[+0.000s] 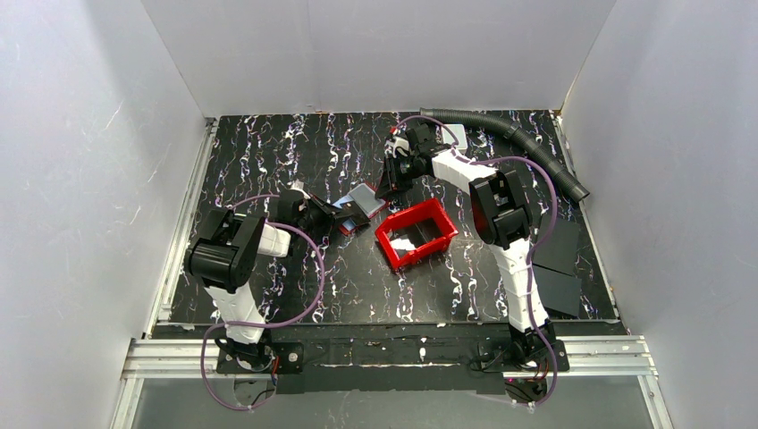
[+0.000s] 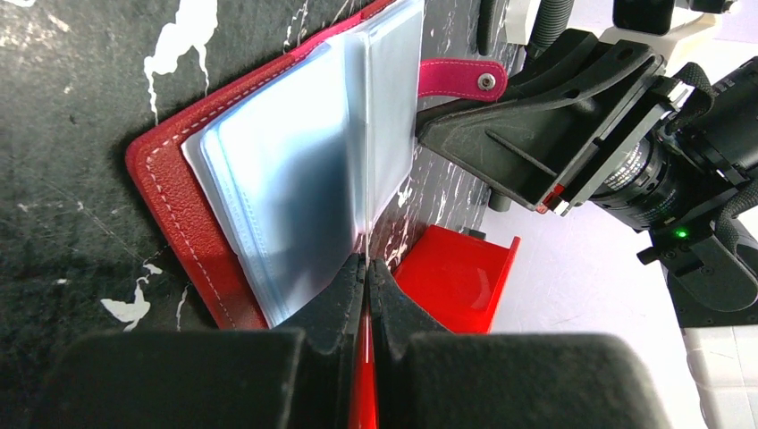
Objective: Put the credit cards into the card holder
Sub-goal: Insert the credit card into the card holder.
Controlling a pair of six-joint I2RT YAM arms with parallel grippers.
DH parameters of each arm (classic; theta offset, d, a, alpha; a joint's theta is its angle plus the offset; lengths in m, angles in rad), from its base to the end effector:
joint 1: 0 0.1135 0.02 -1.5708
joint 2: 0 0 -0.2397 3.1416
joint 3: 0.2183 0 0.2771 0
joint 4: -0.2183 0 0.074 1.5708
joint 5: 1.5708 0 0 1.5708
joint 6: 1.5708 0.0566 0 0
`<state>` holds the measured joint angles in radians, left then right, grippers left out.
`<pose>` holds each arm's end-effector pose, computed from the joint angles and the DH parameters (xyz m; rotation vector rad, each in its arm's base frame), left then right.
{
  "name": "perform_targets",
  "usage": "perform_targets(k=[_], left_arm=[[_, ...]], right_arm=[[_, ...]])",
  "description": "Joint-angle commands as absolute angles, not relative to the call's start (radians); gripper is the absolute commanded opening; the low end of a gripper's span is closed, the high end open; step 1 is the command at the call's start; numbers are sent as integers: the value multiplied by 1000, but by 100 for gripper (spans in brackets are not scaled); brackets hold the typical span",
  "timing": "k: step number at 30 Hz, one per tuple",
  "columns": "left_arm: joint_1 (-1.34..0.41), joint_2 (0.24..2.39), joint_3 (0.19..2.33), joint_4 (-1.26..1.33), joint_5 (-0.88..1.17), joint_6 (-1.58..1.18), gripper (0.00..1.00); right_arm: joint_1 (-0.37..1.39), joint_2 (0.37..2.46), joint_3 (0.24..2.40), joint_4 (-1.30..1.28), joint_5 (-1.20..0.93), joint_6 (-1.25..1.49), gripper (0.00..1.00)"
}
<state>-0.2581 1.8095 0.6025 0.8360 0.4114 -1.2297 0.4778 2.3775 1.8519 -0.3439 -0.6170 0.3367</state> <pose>0.3291 -0.1103 0.0693 -0.7335 2.0472 -1.3277 0.4598 0.2750 0.1037 -0.4703 2.4912 1.1016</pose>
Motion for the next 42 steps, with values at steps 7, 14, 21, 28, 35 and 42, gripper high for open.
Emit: perform_targets(k=[7,14,21,28,35,42], left_arm=[[-259,1828,606,844,424,-1237,0],[-257,1854,627,849,438,-1220,0],[-258,1735,591,809,401,-1156,0],[-232,1815,667,689,544,-1187,0],[-168,1744,695,498,616,-1053,0],[-131,1719,732,427,738,-975,0]], right_arm=[[479,2394,1892,-363,-632,326,27],[479,2399,1898,-365,-636,327,27],[479,2395,1896,-367,-637,324,27],[500,2331,1828,-360,-565,377,37],[553,2258,1697,-285,-445,542,36],[569,2220,1655,-247,-427,590,33]])
